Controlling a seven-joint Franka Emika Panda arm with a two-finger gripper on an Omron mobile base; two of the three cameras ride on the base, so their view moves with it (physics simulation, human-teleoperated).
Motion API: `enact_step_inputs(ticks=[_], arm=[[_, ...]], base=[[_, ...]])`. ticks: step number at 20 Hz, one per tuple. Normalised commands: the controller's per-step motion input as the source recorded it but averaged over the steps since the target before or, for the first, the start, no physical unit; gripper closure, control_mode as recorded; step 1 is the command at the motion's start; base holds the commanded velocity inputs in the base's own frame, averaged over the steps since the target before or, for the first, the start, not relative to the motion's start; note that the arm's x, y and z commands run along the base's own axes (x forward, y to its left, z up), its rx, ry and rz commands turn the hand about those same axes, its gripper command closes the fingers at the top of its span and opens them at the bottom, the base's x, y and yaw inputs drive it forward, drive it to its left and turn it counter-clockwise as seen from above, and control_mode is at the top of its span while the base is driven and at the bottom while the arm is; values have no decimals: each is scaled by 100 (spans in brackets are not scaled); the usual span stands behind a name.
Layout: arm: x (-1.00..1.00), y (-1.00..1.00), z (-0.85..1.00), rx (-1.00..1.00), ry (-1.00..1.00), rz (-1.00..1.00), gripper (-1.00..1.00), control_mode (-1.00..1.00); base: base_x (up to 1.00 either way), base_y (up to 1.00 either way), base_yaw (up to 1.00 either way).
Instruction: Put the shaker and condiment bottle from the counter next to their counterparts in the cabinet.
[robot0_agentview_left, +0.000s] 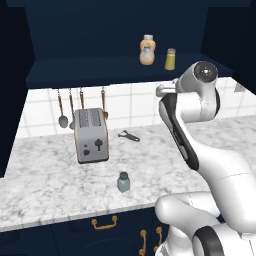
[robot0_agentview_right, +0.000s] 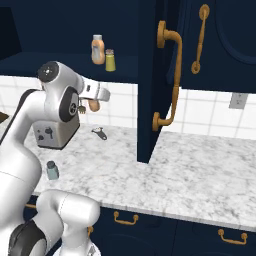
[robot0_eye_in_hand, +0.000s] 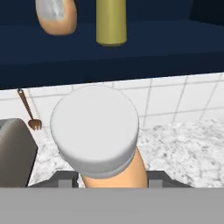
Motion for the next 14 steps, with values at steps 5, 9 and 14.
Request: enact_step_inputs(ticks=[5,9,14], arm=[[-31,-2,69,10,-3,-7,100,-100],[-5,14,5,0,-6,1,100,-100],[0,0,50,2,-12,0,100,-100]], base=[[0,0,0],[0,0,0],[0,0,0]])
